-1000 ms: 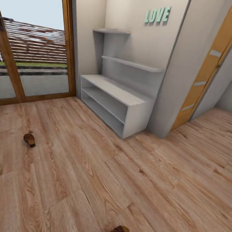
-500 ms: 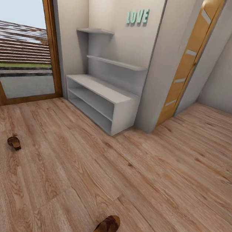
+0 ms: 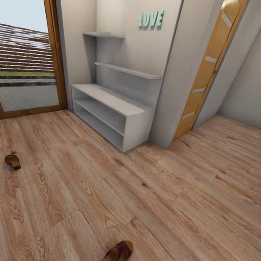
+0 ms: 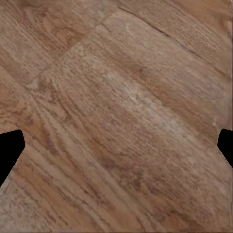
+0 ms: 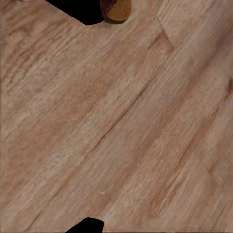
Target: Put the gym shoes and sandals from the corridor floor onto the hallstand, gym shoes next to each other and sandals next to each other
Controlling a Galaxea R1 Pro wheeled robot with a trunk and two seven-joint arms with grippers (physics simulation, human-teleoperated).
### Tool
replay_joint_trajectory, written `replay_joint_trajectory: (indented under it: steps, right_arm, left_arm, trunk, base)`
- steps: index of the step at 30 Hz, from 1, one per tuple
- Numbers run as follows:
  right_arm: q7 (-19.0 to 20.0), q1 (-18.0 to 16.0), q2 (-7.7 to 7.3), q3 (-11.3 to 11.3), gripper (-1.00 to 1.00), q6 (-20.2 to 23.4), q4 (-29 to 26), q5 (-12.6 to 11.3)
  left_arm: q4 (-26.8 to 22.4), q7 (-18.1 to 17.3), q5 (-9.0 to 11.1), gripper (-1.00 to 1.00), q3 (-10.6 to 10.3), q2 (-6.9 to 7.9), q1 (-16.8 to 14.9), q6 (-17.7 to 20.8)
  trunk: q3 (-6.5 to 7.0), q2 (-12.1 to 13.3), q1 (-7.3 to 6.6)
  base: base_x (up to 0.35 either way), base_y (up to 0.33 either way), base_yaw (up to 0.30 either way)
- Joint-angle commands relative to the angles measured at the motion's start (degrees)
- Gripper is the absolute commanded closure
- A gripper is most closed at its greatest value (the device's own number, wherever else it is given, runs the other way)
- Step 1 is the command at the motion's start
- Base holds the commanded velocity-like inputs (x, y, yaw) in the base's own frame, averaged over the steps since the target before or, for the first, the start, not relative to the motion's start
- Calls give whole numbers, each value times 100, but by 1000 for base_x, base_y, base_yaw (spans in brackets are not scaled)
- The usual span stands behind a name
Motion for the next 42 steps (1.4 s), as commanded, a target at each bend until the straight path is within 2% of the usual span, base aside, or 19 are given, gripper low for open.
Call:
replay_joint_trajectory:
  steps: [1, 2, 3, 5, 6, 7, 9, 10, 11, 15, 19, 35, 37, 38, 42]
  right_arm:
    - [-4, -17, -2, 1, -100, -10, -174, -7]
    - [-5, -35, -3, 0, -100, -5, -301, -8]
    - [-8, -118, -4, -7, -100, 30, -800, -9]
    - [-9, -171, -5, -10, -100, 92, -1013, -11]
    - [-9, -234, -5, -11, -100, 209, -1193, -13]
    - [-5, -365, -5, -10, -100, 514, -1402, -16]
    - [-1, -479, -5, -12, -100, 770, -1510, -16]
    - [2, -611, -6, -9, -100, 1059, -1598, -19]
    - [18, -816, -6, -7, -100, 1523, -1720, -23]
    - [43, -1050, -13, 2, -100, 2301, -1981, -20]
    - [40, -1088, -12, 17, -100, 2459, -2022, -14]
    - [40, -1098, -39, -21, -100, 2503, -2066, 16]
    - [37, -1098, -40, -22, -100, 2506, -2080, 17]
    - [34, -1098, -47, -26, -100, 2511, -2115, 11]
    - [34, -1098, -48, -22, -100, 2511, -2199, 9]
  left_arm:
    - [-10, -26, -18, -100, 14, 3, -87, -5]
    - [-15, -48, -40, -100, 10, 7, -170, 9]
    - [-8, -180, -174, -100, -22, 19, -516, 125]
    - [-4, -272, -267, -100, -48, 20, -672, 239]
    - [-1, -376, -376, -100, -71, 16, -813, 395]
    - [-13, -513, -551, -100, -88, 7, -958, 666]
    - [-32, -571, -649, -100, -94, -2, -1016, 817]
    - [-46, -608, -724, -100, -98, -7, -1056, 928]
    - [-58, -644, -795, -100, -102, -17, -1093, 1025]
    - [-46, -676, -872, -100, -118, -30, -1121, 1100]
    - [-31, -682, -887, -100, -127, -34, -1116, 1096]
    - [-62, -675, -901, -100, -140, -32, -1063, 1084]
    - [-67, -675, -929, -100, -140, -33, -1063, 1084]
    - [-70, -674, -1092, -100, -133, -35, -1062, 1086]
    - [-71, -674, -1117, -100, -132, -35, -1062, 1085]
  trunk:
    - [-7, -2, -1]
    - [-7, -2, -1]
    - [-7, -2, -1]
    - [-7, -2, -1]
    - [-7, -2, -1]
    - [-7, -2, -1]
    - [-7, -2, -1]
    - [-7, -2, -1]
    - [-7, -2, -1]
    - [-7, -2, -1]
    - [-7, -2, -1]
    - [-7, -2, -1]
    - [-7, -2, -1]
    - [-7, -2, -1]
    - [-7, -2, -1]
  base:
    - [0, 0, 0]
    - [0, 0, 0]
    - [0, 0, 0]
    - [0, 0, 0]
    - [0, 0, 0]
    - [0, 0, 0]
    - [0, 0, 0]
    - [0, 0, 0]
    - [0, 0, 0]
    - [0, 0, 0]
    - [0, 0, 0]
    - [0, 0, 0]
    - [0, 0, 0]
    - [0, 0, 0]
    - [0, 0, 0]
